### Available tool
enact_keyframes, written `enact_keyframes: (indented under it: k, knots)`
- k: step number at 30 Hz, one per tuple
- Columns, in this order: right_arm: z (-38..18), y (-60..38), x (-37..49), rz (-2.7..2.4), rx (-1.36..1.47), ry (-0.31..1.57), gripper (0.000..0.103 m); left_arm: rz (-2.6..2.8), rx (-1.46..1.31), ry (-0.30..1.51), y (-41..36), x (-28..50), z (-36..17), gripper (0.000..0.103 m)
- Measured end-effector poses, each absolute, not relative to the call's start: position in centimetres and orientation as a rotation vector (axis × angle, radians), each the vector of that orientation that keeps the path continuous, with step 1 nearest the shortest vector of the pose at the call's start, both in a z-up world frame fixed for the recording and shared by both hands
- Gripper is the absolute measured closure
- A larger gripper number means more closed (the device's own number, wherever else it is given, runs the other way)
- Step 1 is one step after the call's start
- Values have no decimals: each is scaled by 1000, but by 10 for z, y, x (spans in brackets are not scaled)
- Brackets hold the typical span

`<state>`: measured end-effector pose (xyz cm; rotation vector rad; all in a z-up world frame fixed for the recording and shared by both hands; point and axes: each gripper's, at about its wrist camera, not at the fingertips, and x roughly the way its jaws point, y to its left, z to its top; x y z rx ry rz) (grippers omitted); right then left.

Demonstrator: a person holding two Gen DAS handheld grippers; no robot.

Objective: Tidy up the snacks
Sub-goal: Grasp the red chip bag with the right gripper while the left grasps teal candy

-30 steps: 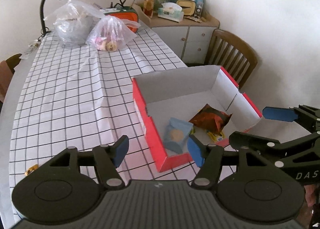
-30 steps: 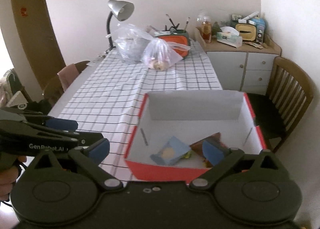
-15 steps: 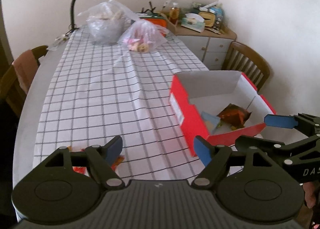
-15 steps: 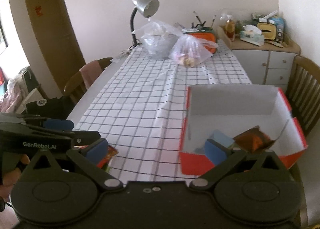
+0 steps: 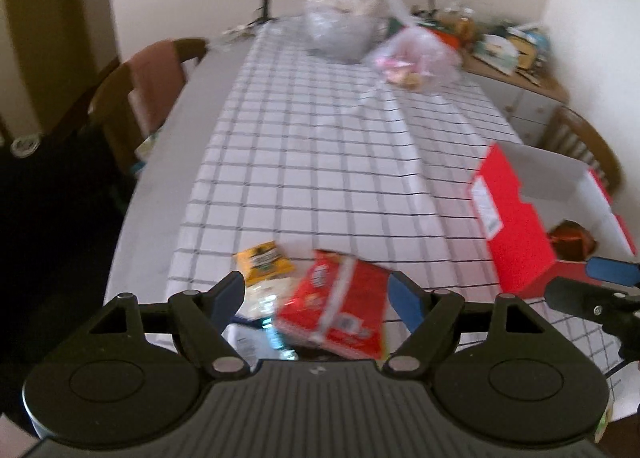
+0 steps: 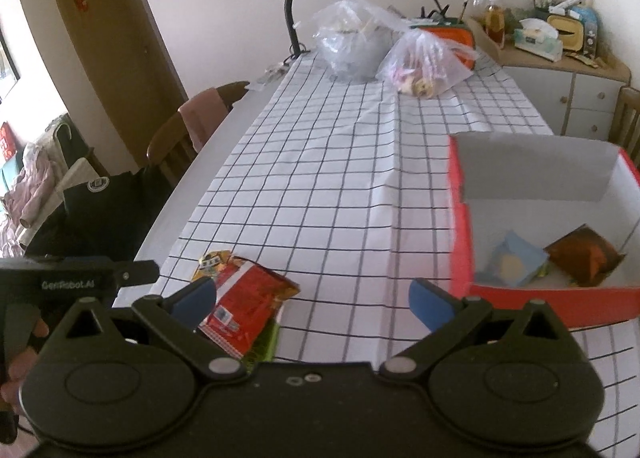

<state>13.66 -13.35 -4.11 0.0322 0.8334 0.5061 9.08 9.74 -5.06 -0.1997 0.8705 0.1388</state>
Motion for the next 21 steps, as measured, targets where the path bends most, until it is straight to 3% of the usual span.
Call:
enact_keyframes:
  k: [21]
  knots:
    - [-120,-21,193,425,100,1049,0,269,-234,944,149,56,-94,24]
